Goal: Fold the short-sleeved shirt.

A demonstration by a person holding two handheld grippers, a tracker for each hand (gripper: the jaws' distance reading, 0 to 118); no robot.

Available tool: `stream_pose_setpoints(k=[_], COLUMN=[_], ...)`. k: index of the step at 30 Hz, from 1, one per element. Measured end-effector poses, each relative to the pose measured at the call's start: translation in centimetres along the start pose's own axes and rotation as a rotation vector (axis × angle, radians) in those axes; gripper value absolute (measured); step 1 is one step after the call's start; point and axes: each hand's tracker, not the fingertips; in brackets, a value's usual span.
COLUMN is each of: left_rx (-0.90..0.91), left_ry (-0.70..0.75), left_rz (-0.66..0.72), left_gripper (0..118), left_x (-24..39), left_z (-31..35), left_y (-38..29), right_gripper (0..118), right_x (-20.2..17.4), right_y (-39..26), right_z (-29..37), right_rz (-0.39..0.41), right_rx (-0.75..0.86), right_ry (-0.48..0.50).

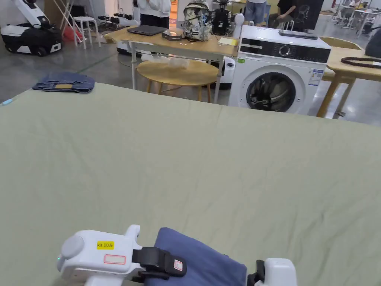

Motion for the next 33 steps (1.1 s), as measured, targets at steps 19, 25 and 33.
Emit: stream_pose_setpoints(k=[19,25,33], left_rx=[0.242,0.255,0.201], left_ry=[0.572,0.663,0.943], left_rz=[0.122,0.160,0.158], left_gripper=[18,19,65], left_x=[-2.6,-4.4,-6.6], left_z=[35.4,39.1,36.4], left_y=[8.1,10.2,11.0], right_gripper=[0,0,0], right_x=[-1.4,-2.0,-2.6], right_y=[5.2,5.1,5.4], right_z=[-0.6,-1.0,-1.3], right_rz=[-0.008,-0.010,-0.001], right_rx=[0.092,0.062,0.048], right_ry=[-0.004,-0.008,-0.006])
